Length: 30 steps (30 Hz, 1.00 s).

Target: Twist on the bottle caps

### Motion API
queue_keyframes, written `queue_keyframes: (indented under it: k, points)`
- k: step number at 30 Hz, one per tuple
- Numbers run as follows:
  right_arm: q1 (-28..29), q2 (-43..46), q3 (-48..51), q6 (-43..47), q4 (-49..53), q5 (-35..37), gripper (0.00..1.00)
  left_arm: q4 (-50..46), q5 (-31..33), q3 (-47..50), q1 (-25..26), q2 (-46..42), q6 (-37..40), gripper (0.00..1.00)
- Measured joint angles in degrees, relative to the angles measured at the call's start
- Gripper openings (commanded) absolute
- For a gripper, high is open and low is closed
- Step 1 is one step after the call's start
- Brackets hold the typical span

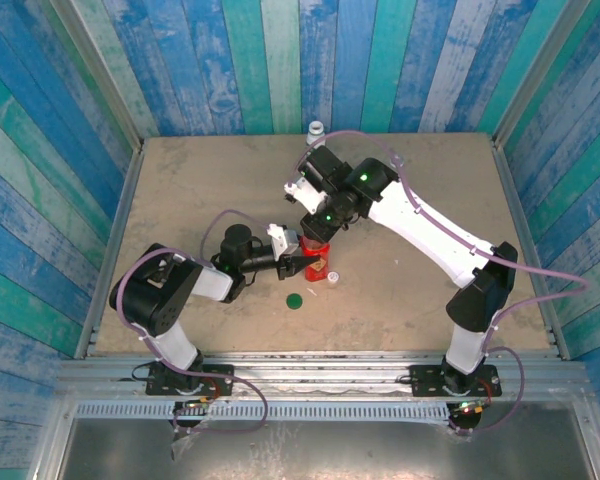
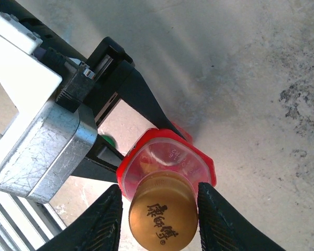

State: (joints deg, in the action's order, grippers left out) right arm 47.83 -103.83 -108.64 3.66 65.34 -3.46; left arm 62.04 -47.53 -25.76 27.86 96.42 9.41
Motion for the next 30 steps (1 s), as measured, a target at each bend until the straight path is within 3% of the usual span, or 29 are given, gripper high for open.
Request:
queue_keyframes:
  k: [4,9,12,18,21,30]
  points:
    - [0.1,0.1,0.0,-0.5,-0.5,0.4,0.60,0.0,0.0,0.0,0.0,0.0,0.0,0.49]
    - [0.1,1.2,0.6,-1.0,-2.4,0.8,0.64,0.0,0.0,0.0,0.0,0.0,0.0,0.49]
    - [0.1,3.0,1.6,-1.9,-3.8,1.1,0.49,0.0,0.0,0.0,0.0,0.0,0.0,0.49]
    - [-0.7,6.3,4.6,-3.3,-6.2,1.5,0.31,0.0,0.0,0.0,0.0,0.0,0.0,0.49]
    - [-1.2,6.5,6.4,-3.7,-6.8,1.5,0.24,0.0,0.0,0.0,0.0,0.0,0.0,0.49]
    - [-2.2,7.4,9.4,-4.3,-9.6,0.7,0.18,-0.2,0.0,0.0,0.0,0.0,0.0,0.49]
